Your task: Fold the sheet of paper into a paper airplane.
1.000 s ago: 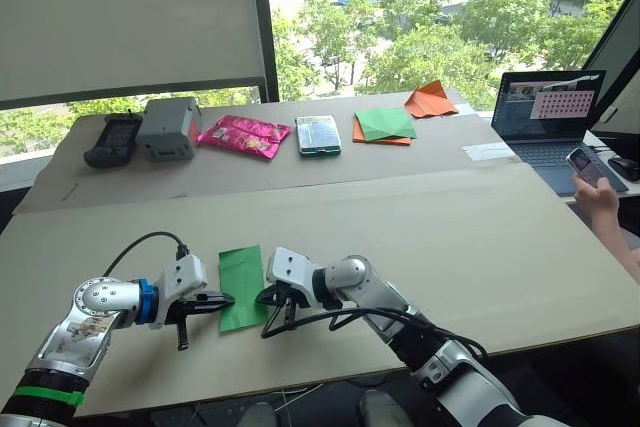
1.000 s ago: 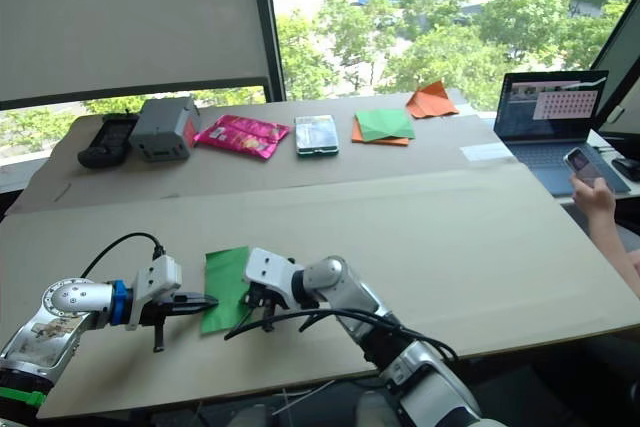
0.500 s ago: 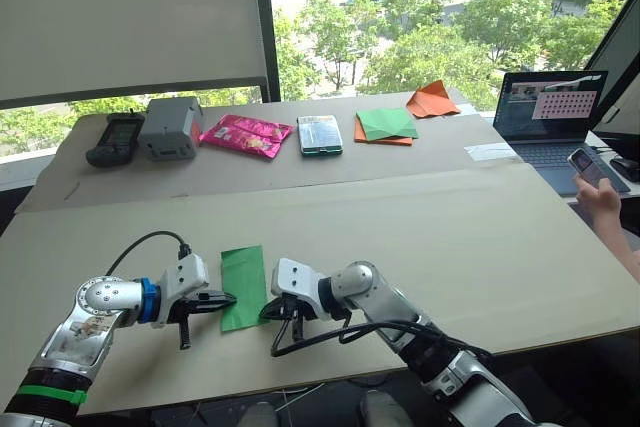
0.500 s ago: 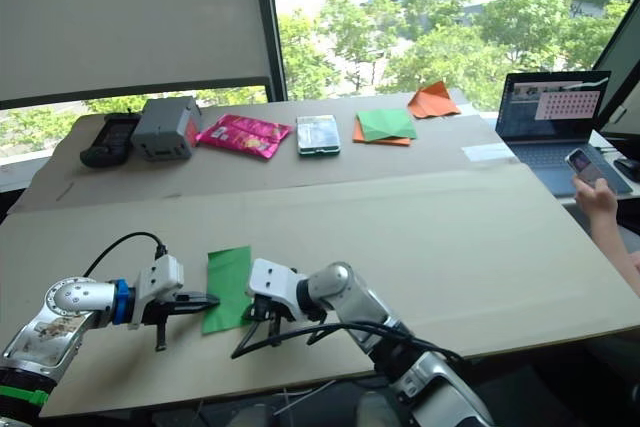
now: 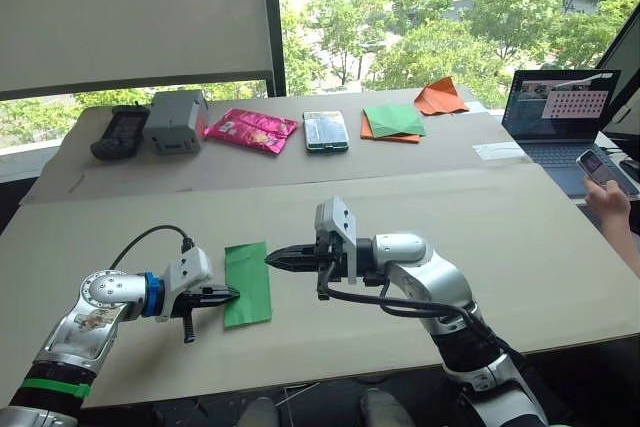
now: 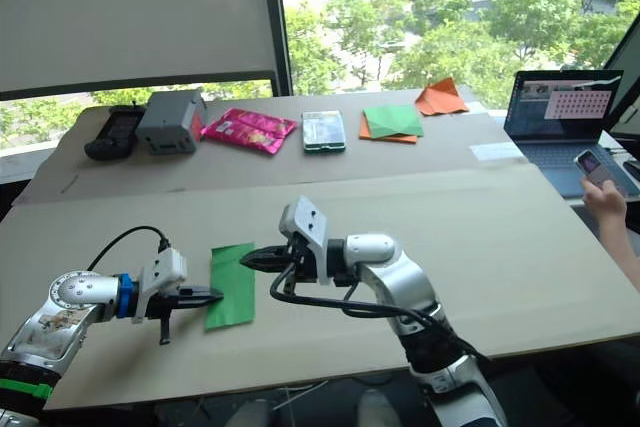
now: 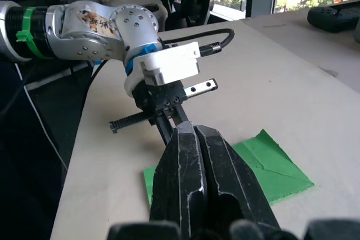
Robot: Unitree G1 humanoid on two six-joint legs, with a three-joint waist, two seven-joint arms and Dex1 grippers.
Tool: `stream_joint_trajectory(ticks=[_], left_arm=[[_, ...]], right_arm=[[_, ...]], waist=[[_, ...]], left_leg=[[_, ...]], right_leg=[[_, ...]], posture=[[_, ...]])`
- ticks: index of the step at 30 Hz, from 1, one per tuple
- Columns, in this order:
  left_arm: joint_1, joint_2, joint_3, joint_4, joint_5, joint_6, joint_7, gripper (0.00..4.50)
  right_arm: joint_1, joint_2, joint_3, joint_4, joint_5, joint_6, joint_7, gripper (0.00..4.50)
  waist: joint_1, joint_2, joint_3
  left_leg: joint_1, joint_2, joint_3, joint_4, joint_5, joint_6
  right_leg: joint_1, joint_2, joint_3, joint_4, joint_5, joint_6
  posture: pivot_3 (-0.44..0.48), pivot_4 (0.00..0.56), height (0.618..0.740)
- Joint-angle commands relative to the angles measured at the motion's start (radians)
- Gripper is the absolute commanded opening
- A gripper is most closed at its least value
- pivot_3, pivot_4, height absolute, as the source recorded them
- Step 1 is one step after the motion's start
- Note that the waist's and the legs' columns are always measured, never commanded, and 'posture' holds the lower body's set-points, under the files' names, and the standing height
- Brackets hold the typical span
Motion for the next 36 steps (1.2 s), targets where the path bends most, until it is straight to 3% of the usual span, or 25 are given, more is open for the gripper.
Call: stream_joint_trajectory(ticks=[1, 7, 19, 26, 36], left_arm=[[0.004, 0.033, 0.106, -0.088, -0.093, 0.084, 0.008, 0.0], [0.042, 0.087, 0.192, -0.111, -0.121, 0.138, 0.003, 0.0], [0.003, 0.058, 0.091, 0.002, -0.009, 0.018, -0.001, 0.0], [-0.143, -0.046, 0.01, -0.025, -0.039, 0.065, -0.009, 0.0], [-0.24, -0.185, -0.12, 0.133, 0.067, -0.017, 0.015, 0.0]], right_arm=[[0.045, -0.046, 0.004, -0.102, 0.038, 0.027, -0.02, 0.05], [0.127, -0.125, 0.021, -0.152, 0.062, 0.056, -0.045, 0.05], [0.154, -0.147, 0.028, -0.17, 0.096, 0.061, -0.117, 0.05], [0.158, -0.158, 0.019, -0.172, 0.108, 0.066, -0.153, 0.05], [0.105, -0.13, -0.041, -0.144, 0.145, 0.067, -0.215, 0.05]], waist=[[0.0, -0.002, 0.001], [-0.001, -0.006, 0.004], [0.006, -0.009, 0.006], [0.008, -0.01, 0.005], [0.0, -0.009, 0.004]], left_leg=[[-0.001, 0.0, 0.0, 0.0, 0.0, 0.0], [-0.001, 0.0, 0.001, 0.0, 0.0, 0.0], [-0.002, -0.001, 0.003, 0.0, 0.0, 0.0], [-0.003, -0.001, 0.003, 0.001, 0.0, 0.0], [-0.002, -0.001, 0.003, 0.002, 0.005, 0.008]], right_leg=[[-0.001, 0.0, 0.0, 0.0, 0.0, 0.0], [-0.004, -0.001, 0.0, -0.001, 0.0, 0.0], [-0.007, -0.004, -0.001, -0.003, 0.0, 0.0], [-0.007, -0.004, -0.001, -0.003, 0.0, 0.0], [-0.003, -0.001, 0.001, -0.001, 0.002, 0.004]], posture=[[0.0, 0.15, 0.732], [0.0, 0.15, 0.732], [0.0, 0.15, 0.732], [0.0, 0.15, 0.732], [0.0, 0.15, 0.732]])
